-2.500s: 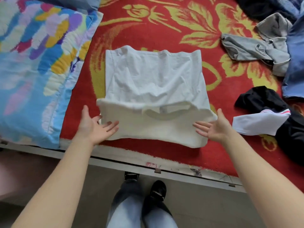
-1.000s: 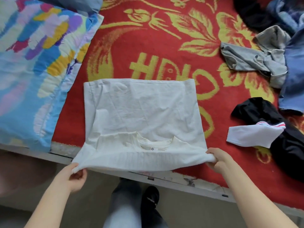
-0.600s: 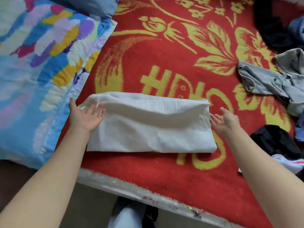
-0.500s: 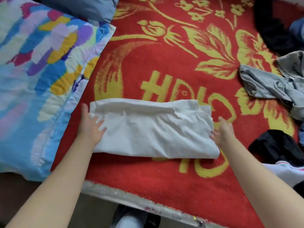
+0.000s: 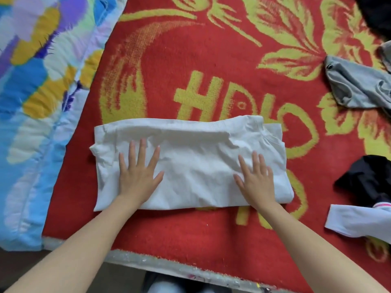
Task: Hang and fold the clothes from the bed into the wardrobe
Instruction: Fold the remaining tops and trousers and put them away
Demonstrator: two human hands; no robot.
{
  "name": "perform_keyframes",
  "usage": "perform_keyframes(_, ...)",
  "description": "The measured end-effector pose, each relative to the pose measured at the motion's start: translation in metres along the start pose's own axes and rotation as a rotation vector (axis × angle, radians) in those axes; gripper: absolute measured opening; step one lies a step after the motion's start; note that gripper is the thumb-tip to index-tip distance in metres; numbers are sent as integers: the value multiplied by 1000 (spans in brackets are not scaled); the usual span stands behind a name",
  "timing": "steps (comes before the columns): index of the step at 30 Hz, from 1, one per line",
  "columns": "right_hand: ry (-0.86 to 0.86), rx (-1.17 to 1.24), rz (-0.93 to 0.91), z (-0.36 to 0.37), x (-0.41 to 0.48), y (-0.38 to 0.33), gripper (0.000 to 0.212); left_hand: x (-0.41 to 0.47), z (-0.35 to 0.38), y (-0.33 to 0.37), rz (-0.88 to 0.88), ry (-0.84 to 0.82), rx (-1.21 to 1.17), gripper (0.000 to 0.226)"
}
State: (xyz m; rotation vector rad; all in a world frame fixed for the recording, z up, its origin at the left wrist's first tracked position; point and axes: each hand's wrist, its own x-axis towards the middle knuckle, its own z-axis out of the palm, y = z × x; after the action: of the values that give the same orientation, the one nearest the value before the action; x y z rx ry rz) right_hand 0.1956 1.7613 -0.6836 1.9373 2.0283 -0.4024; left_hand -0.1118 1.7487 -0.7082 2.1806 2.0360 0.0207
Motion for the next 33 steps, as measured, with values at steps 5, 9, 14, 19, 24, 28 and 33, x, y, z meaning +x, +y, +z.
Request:
perform_keyframes(5, 14, -42, -156, -23, 59, -39, 59, 53, 15, 18, 69, 4, -16, 76)
perform_keyframes(9, 5, -88, -216, -20, 87, -36, 65, 67, 23, 4, 100, 4, 45, 68)
perform_keyframes(14, -156, -67, -125, -11, 106, -14, 66, 87, 31, -5, 41, -190, 41, 72)
perform_keyframes(19, -277, 25, -156, -16, 113, -11, 65, 93, 31, 0, -41, -317, 77, 81)
perform_keyframes(24, 184, 341, 138, -41, 83, 18, 66, 84, -7, 24, -121, -285, -15, 64)
perform_keyframes(28, -57, 543, 632, -30, 33, 71, 83, 34, -5, 47, -51, -105, -34, 65)
perform_keyframes(33, -153, 816, 668, -21, 8, 83, 101, -17, 3, 84, 15, -216, -13, 98)
